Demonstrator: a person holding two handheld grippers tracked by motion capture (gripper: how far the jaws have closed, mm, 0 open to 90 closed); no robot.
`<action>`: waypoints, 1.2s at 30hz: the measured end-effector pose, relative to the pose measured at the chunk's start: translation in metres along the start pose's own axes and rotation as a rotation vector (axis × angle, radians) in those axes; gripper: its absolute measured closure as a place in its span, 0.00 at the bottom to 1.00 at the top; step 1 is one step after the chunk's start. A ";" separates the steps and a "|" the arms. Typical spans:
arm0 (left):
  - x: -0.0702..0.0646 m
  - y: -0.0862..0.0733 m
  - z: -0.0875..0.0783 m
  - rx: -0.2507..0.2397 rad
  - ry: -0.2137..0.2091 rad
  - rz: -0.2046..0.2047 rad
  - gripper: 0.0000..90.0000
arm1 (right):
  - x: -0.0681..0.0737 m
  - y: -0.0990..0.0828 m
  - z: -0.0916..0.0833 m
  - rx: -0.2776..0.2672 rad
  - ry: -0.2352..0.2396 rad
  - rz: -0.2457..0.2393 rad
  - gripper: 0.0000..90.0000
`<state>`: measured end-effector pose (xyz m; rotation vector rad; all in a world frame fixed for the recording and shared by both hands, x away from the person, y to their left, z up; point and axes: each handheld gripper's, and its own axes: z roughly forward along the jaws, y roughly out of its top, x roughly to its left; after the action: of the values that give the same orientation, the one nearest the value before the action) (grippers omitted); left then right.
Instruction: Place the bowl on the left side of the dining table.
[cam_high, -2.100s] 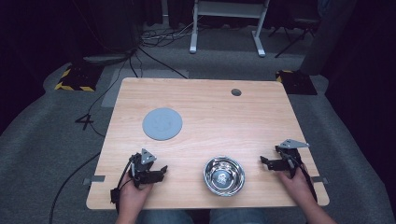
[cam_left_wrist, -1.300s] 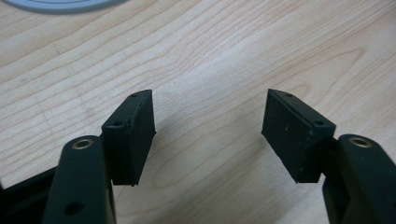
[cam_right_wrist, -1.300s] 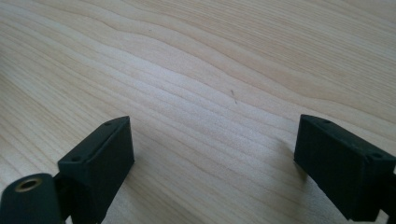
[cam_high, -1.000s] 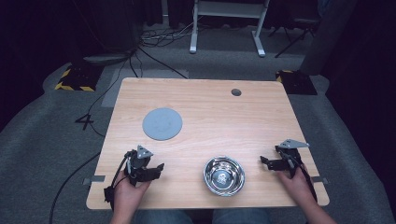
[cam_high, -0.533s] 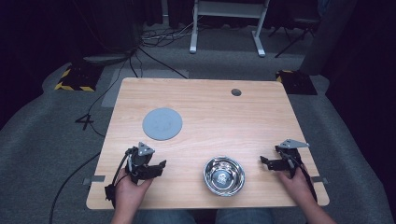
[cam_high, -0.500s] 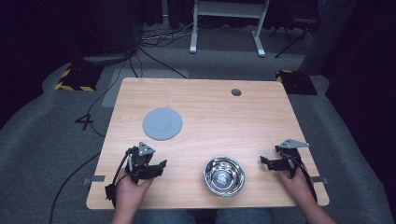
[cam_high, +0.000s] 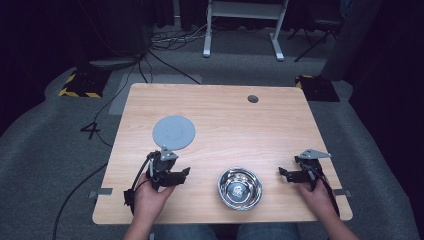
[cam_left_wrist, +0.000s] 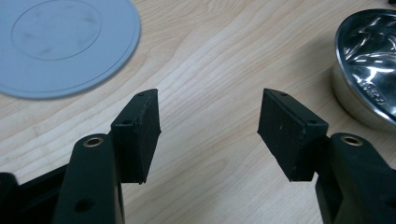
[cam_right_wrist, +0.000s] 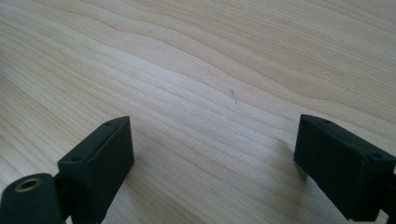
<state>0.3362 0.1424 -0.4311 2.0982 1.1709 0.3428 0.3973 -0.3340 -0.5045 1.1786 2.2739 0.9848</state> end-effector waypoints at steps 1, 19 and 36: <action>-0.002 0.002 0.001 0.002 -0.012 0.003 0.43 | 0.000 0.000 0.000 0.000 0.000 0.000 0.13; -0.027 0.030 0.020 0.008 -0.076 0.094 0.43 | 0.000 0.000 0.000 0.000 0.000 0.001 0.13; -0.052 0.053 0.040 0.014 -0.156 0.164 0.43 | 0.000 0.000 0.000 0.000 0.000 0.000 0.13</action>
<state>0.3626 0.0629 -0.4183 2.1961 0.9162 0.2411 0.3973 -0.3339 -0.5045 1.1792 2.2738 0.9841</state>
